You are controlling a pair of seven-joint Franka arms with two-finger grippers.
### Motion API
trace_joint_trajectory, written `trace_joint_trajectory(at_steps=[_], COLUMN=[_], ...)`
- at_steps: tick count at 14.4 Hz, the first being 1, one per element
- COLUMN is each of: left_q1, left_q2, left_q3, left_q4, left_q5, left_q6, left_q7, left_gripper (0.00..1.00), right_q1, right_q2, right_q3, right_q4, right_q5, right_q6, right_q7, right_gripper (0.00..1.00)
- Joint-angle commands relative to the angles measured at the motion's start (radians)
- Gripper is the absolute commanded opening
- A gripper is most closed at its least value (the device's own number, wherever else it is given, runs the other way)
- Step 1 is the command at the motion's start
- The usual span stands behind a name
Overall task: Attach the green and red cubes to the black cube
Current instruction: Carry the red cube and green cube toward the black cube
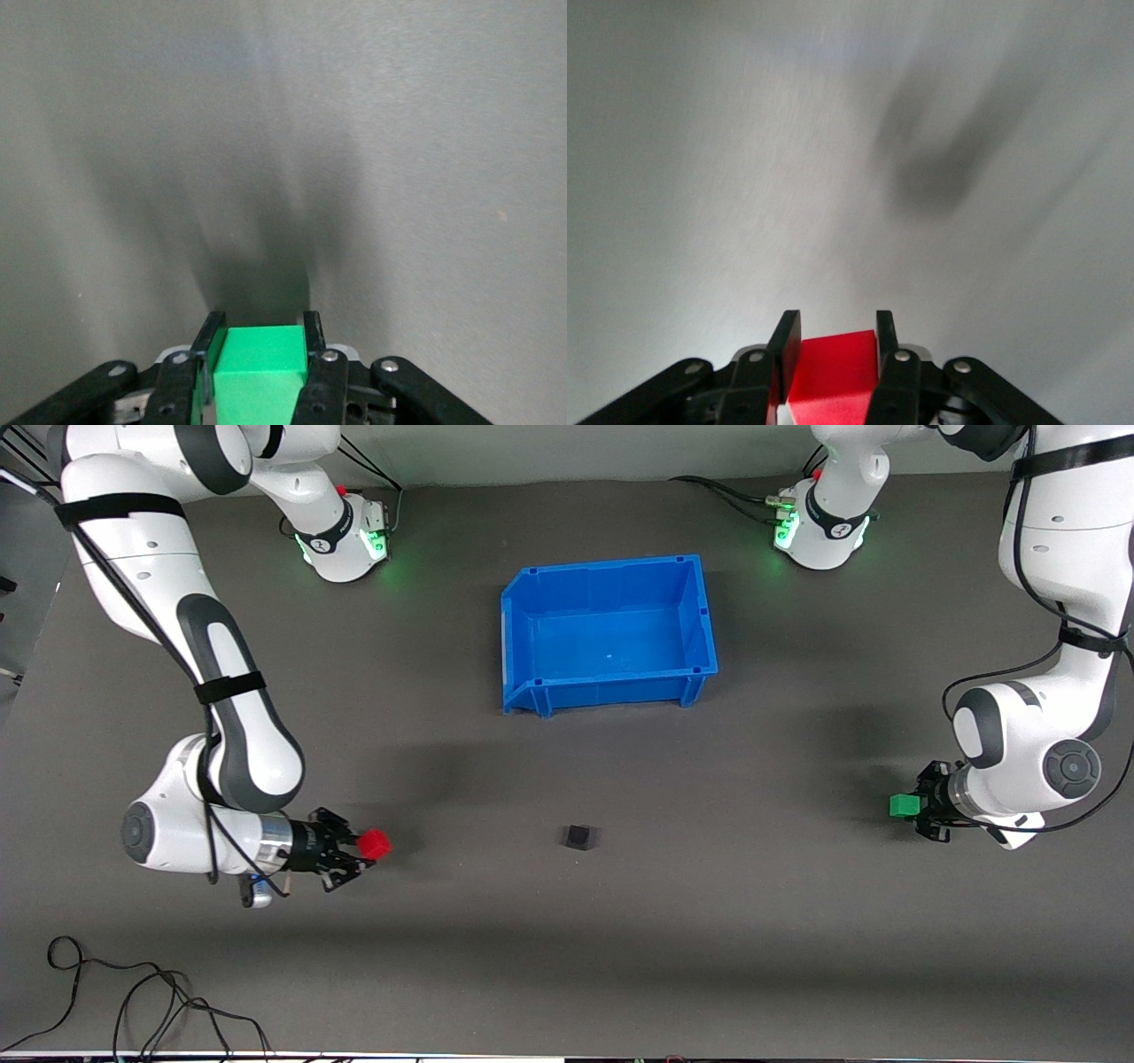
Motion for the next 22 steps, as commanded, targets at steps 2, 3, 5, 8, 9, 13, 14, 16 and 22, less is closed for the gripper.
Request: trace_joint_trajectory(at_steps=[2, 3, 5, 8, 9, 13, 14, 16, 22], left_q1=[-0.071, -0.109, -0.205, -0.299, -0.337, -0.482, -0.502, -0.51, -0.562], left_q2=[-0.055, -0.043, -0.001, 0.069, 0.095, 0.179, 0.19, 0.225, 0.317], left_q3=[0.0, -0.001, -0.001, -0.003, -0.004, -0.004, -0.006, -0.067, -0.106], left_q4=[0.125, 0.149, 0.199, 0.305, 0.34, 0.428, 0.439, 0.452, 0.527], left_q5=[-0.004, -0.009, -0.009, -0.011, -0.009, -0.012, -0.014, -0.014, -0.014], left_q6=[-0.211, -0.207, -0.205, -0.205, -0.205, -0.154, -0.123, -0.052, -0.009], left_q7=[-0.126, -0.21, -0.358, -0.501, -0.548, -0.717, -0.746, -0.783, -0.875], left_gripper=[0.0, 0.0, 0.0, 0.0, 0.0, 0.0, 0.0, 0.0, 0.0], right_q1=[0.06, 0.074, 0.123, 0.185, 0.2, 0.271, 0.284, 0.321, 0.384], right_q2=[0.042, 0.05, 0.073, 0.14, 0.156, 0.202, 0.213, 0.236, 0.297], right_q3=[-0.003, -0.003, -0.003, -0.003, -0.003, -0.005, -0.005, -0.012, -0.014], right_q4=[0.073, 0.074, 0.092, 0.169, 0.188, 0.249, 0.267, 0.289, 0.281], right_q5=[0.044, 0.043, 0.043, 0.041, 0.041, 0.035, 0.032, 0.024, -0.087], right_q6=[-0.003, 0.007, 0.072, 0.121, 0.141, 0.182, 0.182, 0.201, 0.264], right_q7=[0.149, 0.189, 0.276, 0.373, 0.402, 0.506, 0.537, 0.583, 0.651], right_gripper=[0.0, 0.0, 0.0, 0.0, 0.0, 0.0, 0.0, 0.0, 0.0])
